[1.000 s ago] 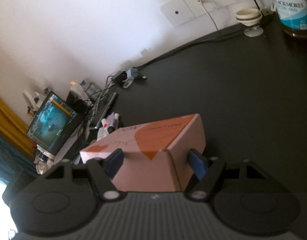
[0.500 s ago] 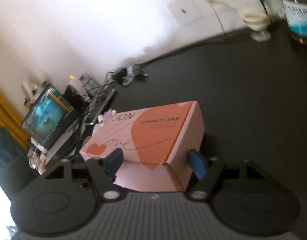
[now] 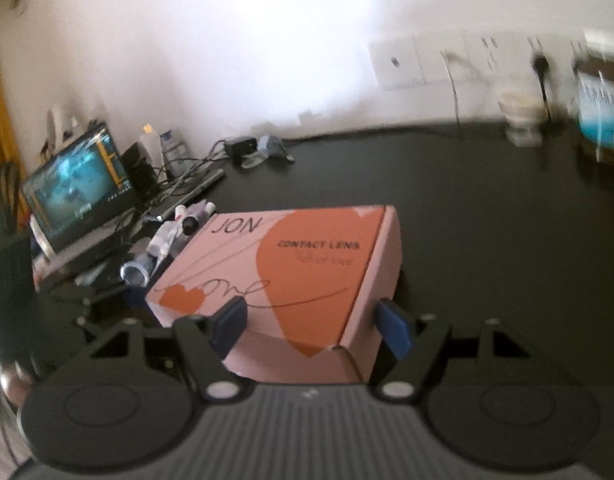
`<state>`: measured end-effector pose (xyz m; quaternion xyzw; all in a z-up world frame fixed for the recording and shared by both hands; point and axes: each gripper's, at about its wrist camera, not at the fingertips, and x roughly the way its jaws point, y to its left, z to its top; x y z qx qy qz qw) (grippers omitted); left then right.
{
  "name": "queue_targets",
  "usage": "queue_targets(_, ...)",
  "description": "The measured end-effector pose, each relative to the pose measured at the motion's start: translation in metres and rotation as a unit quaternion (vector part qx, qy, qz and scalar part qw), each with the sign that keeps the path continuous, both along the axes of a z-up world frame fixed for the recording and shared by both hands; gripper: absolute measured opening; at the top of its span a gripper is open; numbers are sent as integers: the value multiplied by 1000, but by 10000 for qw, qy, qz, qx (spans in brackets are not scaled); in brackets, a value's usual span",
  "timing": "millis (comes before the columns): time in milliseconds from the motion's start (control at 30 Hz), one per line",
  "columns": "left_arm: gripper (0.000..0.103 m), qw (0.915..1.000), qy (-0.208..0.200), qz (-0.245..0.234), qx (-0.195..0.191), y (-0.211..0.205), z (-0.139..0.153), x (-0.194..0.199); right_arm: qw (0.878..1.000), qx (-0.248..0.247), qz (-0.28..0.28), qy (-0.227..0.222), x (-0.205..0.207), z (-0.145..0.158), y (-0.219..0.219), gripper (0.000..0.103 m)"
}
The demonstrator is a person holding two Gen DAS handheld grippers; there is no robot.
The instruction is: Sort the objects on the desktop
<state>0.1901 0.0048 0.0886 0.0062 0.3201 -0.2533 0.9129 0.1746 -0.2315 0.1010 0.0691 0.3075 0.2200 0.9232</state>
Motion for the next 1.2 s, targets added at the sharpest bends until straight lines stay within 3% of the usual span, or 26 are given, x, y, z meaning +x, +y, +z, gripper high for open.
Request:
queue_targets(67, 102, 10000, -69, -6, -17, 2, 4, 0, 9990, -270, 126, -329, -6, 2, 6, 73)
queue_targets(233, 103, 9998, -141, -142, 27, 6, 12, 2, 9948, -604, 453, -678, -20, 0, 16, 84)
queue_targets(367, 102, 9998, -30, -74, 203, 3, 6, 18, 9924, -930, 433, -682, -7, -8, 24, 84)
queue_targets(467, 103, 9997, 12, 41, 238, 3, 0, 33, 9950, -754, 347, -548, 10, -12, 22, 84)
queue_targets(667, 102, 9985, -69, 224, 495, 0, 2, 64, 9979, -500, 149, -378, 42, -16, 19, 78)
queue_targets(800, 102, 9983, -39, 258, 517, -4, 4, 88, 9978, -559, 25, -359, 63, -16, 19, 68)
queue_targets(967, 101, 9968, -172, 395, 681, -14, 7, 116, 9975, -628, -62, -318, 91, -13, 18, 62)
queue_targets(1200, 101, 9942, -254, 637, 825, -22, 8, 155, 9975, -612, -335, -75, 135, -17, 14, 61)
